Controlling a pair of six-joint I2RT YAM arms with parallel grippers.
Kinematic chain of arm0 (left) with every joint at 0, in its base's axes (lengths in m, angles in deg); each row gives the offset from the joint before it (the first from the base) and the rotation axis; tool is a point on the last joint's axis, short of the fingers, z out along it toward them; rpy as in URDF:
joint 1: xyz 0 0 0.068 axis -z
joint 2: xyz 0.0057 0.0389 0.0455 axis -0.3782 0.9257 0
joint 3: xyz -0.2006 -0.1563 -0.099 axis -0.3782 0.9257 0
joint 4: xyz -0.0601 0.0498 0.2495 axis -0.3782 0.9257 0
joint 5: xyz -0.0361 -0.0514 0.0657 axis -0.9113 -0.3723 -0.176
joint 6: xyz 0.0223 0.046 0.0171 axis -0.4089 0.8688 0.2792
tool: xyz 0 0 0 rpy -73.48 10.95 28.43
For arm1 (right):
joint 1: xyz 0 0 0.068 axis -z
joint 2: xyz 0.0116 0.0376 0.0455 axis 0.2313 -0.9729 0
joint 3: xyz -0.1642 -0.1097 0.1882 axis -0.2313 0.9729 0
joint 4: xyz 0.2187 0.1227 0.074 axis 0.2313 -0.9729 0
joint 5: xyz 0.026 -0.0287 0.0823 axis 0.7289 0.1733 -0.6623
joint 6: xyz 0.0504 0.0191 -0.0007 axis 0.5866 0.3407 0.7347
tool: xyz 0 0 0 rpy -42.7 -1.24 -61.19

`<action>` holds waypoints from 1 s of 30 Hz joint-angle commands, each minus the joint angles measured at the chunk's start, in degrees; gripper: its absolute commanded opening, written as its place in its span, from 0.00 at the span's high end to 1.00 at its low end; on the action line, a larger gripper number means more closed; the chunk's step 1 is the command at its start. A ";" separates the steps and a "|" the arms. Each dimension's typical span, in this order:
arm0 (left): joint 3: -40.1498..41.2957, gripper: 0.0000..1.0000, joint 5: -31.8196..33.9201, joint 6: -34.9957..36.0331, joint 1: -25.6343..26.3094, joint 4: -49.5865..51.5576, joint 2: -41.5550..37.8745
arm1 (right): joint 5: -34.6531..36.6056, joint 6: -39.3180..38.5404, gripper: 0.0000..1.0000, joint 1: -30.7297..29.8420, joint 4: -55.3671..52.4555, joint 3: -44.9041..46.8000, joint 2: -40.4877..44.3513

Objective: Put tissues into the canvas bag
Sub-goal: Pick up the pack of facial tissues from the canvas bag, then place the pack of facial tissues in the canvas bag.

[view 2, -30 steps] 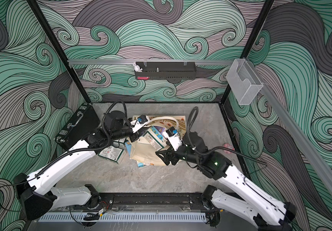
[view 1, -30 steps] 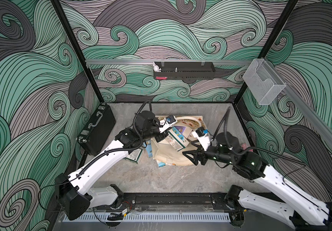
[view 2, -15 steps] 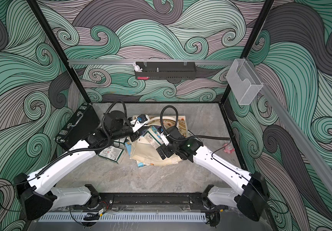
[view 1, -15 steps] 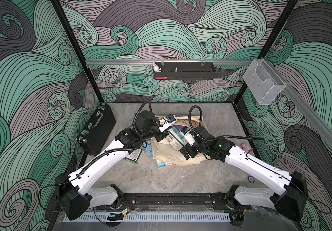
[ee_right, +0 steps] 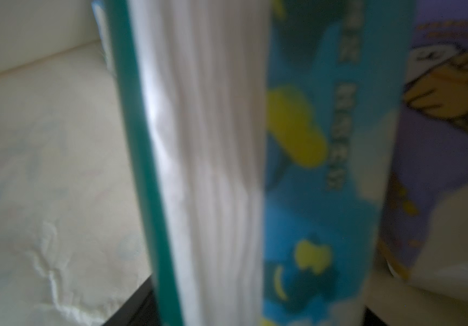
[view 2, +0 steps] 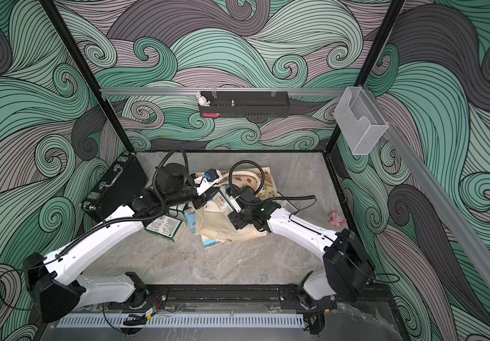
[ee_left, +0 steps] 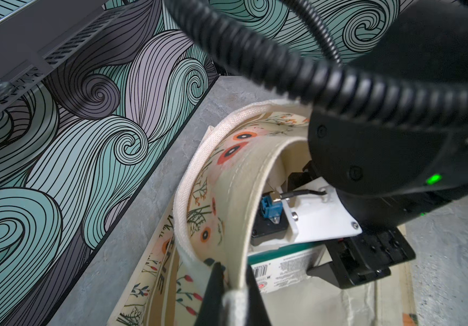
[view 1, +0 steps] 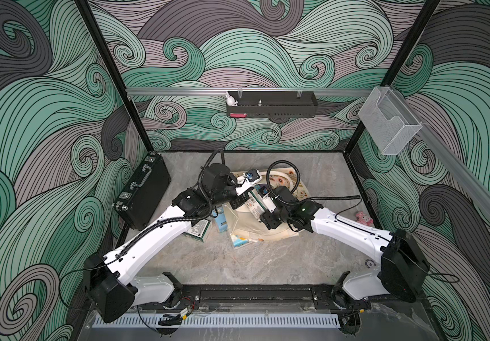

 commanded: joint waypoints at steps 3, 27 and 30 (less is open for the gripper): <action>-2.50 1.00 -2.53 -0.47 0.12 -2.68 -0.86 | -6.07 1.00 0.63 0.41 4.13 3.83 9.59; -3.52 1.00 0.45 -2.40 0.26 -2.33 0.45 | -28.40 81.93 0.76 1.97 30.99 15.89 17.33; -3.56 1.00 -0.26 -2.18 0.20 -2.04 0.28 | -29.62 88.09 0.83 1.91 38.18 15.01 10.99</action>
